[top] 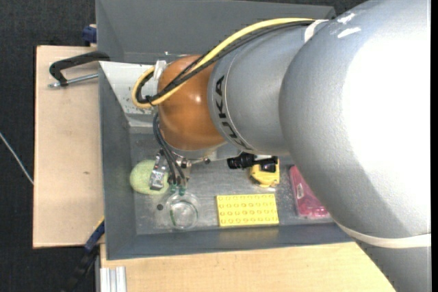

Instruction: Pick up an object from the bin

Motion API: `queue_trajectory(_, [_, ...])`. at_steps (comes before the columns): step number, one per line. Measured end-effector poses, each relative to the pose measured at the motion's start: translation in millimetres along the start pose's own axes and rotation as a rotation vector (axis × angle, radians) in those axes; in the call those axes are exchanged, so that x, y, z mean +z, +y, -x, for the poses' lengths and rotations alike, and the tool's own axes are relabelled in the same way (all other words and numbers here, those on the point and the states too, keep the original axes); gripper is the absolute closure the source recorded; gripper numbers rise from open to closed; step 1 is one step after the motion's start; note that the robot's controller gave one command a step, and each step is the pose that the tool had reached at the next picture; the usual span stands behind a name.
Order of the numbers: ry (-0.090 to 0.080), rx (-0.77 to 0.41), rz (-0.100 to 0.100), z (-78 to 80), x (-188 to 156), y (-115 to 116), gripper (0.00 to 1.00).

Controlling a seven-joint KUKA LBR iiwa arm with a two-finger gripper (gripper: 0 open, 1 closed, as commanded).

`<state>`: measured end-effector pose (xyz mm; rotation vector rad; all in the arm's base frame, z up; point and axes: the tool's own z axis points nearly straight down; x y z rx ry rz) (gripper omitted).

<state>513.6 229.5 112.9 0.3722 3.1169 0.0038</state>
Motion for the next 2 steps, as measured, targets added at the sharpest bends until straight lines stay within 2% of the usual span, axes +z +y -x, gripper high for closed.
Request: queue_trajectory(2, [-0.002,-0.001,0.002,0.7,-27.5,0.9,1.00])
